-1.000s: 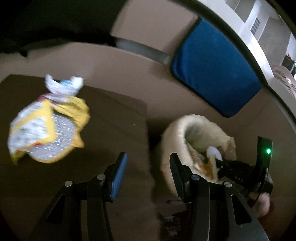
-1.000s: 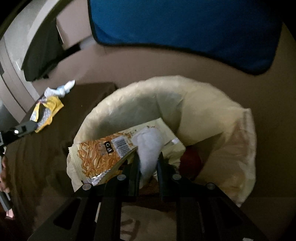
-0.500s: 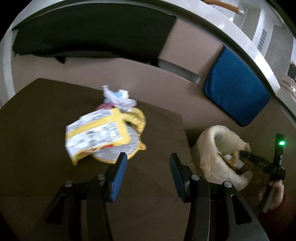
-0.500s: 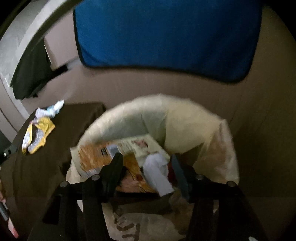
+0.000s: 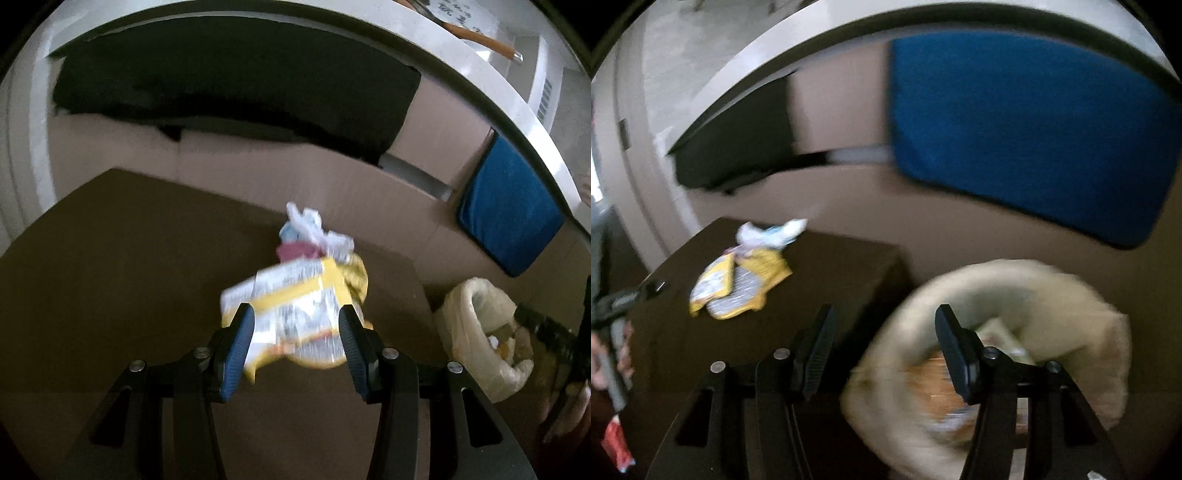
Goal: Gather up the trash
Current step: 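Grasp the white plastic bag with the left tool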
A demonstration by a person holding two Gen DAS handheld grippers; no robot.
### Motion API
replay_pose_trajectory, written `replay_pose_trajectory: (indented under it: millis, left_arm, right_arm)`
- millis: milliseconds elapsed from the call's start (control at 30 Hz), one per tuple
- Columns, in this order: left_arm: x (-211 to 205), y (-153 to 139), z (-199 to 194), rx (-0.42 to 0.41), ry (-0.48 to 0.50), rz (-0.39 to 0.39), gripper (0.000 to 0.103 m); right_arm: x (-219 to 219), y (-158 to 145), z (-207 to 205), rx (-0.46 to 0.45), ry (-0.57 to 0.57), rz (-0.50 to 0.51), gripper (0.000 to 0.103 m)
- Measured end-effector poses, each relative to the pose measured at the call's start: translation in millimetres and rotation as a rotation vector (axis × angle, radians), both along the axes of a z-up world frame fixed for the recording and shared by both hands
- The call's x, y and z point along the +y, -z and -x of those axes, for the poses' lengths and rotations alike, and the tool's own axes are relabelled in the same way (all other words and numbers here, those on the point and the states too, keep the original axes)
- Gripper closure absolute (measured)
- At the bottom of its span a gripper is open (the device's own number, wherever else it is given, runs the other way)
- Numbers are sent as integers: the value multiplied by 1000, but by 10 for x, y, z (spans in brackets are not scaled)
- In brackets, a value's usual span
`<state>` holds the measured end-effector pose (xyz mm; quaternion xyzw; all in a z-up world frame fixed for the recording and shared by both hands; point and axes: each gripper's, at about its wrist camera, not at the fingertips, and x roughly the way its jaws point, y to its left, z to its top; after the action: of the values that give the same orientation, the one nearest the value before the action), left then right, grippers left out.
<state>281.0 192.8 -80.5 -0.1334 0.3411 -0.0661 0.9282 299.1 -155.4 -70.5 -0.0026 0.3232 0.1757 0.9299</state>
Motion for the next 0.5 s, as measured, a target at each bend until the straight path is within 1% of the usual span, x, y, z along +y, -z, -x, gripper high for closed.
replay_pose_trajectory:
  millis: [100, 133, 233, 267, 333, 400, 433, 467, 500]
  left_arm:
    - [3, -2, -335, 12, 60, -2, 55]
    - [-13, -21, -466, 14, 75, 8, 55]
    - [-39, -117, -810, 11, 75, 43, 54]
    - [-58, -142, -950, 22, 69, 50, 54]
    - [-87, -136, -1237, 71, 46, 66, 53]
    - [-129, -72, -1539, 142, 31, 79, 53]
    - [-163, -17, -1690, 181, 35, 78, 53]
    - [-213, 66, -1861, 232, 42, 61, 53]
    - [-236, 118, -1951, 264, 48, 45, 53]
  right_arm:
    - [330, 145, -8, 33, -72, 18, 50]
    - [416, 190, -14, 42, -90, 30, 50]
    - [589, 292, -13, 54, -125, 43, 50]
    - [626, 316, -12, 57, -131, 44, 50]
    - [669, 355, -39, 66, -132, 41, 50]
    - [682, 400, -99, 81, -132, 23, 50]
    - [676, 420, -130, 92, -131, 10, 50]
    - [670, 440, -159, 97, -126, 1, 50]
    - [662, 457, -180, 103, -121, -7, 50]
